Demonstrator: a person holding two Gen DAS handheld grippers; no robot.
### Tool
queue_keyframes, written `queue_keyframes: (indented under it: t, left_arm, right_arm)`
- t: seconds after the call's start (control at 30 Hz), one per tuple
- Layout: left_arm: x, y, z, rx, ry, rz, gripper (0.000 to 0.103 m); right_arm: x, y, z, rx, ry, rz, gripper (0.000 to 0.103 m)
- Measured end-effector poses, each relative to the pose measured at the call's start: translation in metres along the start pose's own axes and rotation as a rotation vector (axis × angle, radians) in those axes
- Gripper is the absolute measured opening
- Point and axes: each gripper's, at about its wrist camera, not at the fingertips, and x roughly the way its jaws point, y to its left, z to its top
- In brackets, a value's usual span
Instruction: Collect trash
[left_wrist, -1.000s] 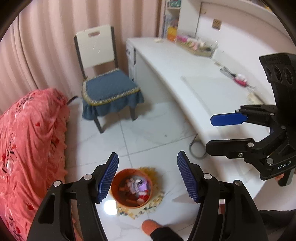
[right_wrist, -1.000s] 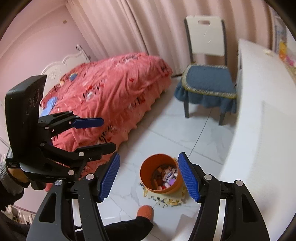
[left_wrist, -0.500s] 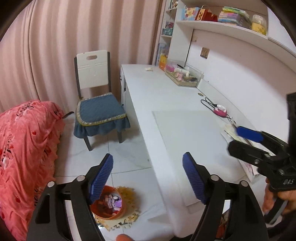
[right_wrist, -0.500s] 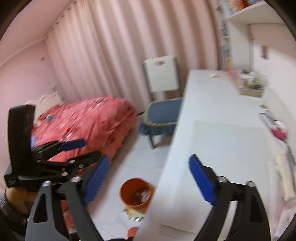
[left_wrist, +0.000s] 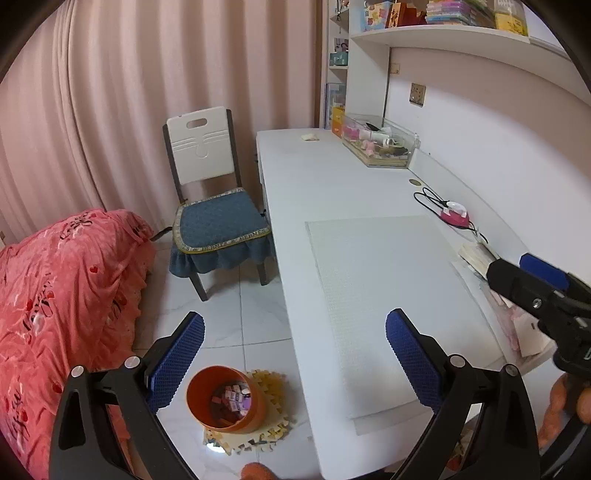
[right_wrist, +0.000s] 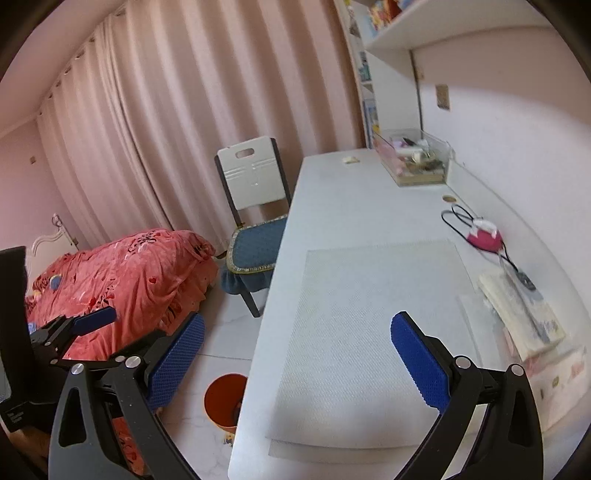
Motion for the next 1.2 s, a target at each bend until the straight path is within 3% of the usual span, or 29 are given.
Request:
queue_keyframes:
  t: [0.2, 0.43, 0.7, 1.2]
  left_arm:
    - [0.001, 0.002, 0.001, -0.040, 0.013, -0.014, 0.097]
    - [0.000, -0.003, 0.000, -0.019, 0.001, -0.040, 0.097]
    - [0.002, 0.000, -0.001, 0.015, -0.008, -0.006, 0.097]
    - [0.005, 0.001, 0.001, 0.008, 0.009, -0.013, 0.097]
  right_arm:
    - [0.005, -0.002, -0.002, 0.007, 0.015, -0.001, 0.099]
    - [0.014, 0.006, -0.004, -0.006, 0.041, 0.013, 0.099]
    - [0.024, 0.021, -0.005, -0.059, 0.065, 0.045, 0.099]
    - [0.028, 0.020, -0.009, -0.048, 0.085, 0.045, 0.099]
